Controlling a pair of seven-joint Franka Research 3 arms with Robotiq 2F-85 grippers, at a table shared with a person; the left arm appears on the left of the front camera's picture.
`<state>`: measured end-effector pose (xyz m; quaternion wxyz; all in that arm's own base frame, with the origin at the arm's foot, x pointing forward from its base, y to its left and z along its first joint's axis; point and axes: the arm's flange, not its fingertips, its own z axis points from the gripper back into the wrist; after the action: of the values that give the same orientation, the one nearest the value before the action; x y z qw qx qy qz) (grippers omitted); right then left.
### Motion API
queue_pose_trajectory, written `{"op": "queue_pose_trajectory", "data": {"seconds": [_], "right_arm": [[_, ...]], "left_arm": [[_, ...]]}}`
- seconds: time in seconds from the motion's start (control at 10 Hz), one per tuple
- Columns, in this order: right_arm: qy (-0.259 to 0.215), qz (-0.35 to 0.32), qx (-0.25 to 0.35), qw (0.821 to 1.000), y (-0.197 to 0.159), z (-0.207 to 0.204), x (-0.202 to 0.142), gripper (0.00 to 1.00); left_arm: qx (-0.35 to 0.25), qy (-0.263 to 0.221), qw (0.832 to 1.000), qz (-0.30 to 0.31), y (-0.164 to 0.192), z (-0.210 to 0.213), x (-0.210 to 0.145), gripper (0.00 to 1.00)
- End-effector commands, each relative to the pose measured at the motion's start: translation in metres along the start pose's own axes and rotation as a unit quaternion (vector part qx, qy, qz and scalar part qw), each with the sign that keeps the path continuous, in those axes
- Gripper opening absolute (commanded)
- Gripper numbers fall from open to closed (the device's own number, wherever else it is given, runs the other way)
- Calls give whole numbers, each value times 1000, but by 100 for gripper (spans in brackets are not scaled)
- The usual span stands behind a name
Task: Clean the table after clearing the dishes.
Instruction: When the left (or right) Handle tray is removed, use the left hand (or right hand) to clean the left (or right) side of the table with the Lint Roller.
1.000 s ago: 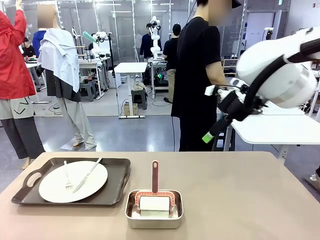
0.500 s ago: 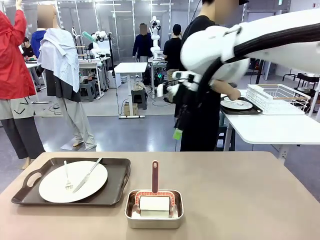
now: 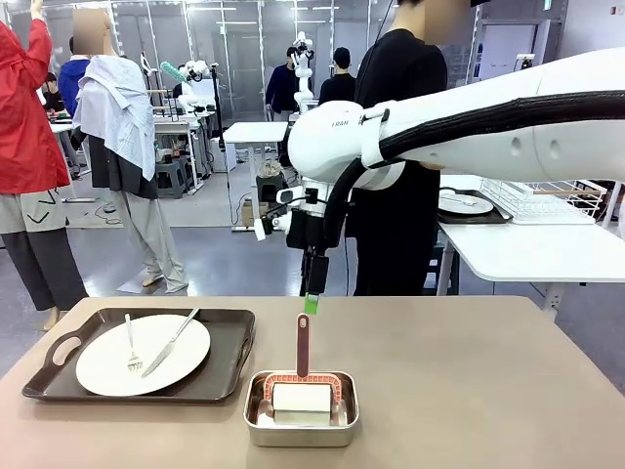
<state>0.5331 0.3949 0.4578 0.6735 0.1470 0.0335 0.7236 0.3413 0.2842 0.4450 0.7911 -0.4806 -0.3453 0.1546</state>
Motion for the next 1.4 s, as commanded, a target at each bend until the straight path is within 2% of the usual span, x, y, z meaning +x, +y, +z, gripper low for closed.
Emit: {"op": "queue_pose_trajectory", "data": {"seconds": [0.0, 0.2, 0.5, 0.7, 1.1, 1.2, 1.3], "right_arm": [[27, -22, 21, 999, 0, -12, 13, 100], [44, -43, 32, 998, 2, -34, 17, 100], [75, -74, 3, 994, 9, -57, 17, 100], [77, -64, 23, 995, 9, -66, 14, 100], [59, -51, 23, 997, 8, -76, 14, 100], [60, -47, 27, 997, 7, -78, 13, 95], [60, -48, 28, 997, 6, -78, 12, 80]], "left_arm": [[-5, -2, 1000, -1, -1, 2, 0, 100], [-5, -2, 1000, -1, -1, 2, 0, 100], [-5, -2, 1000, -1, -1, 2, 0, 100], [-5, -2, 1000, -1, -1, 2, 0, 100], [-5, -2, 1000, -1, -1, 2, 0, 100], [-5, -2, 1000, -1, -1, 2, 0, 100], [-5, -2, 1000, -1, -1, 2, 0, 100]]}}
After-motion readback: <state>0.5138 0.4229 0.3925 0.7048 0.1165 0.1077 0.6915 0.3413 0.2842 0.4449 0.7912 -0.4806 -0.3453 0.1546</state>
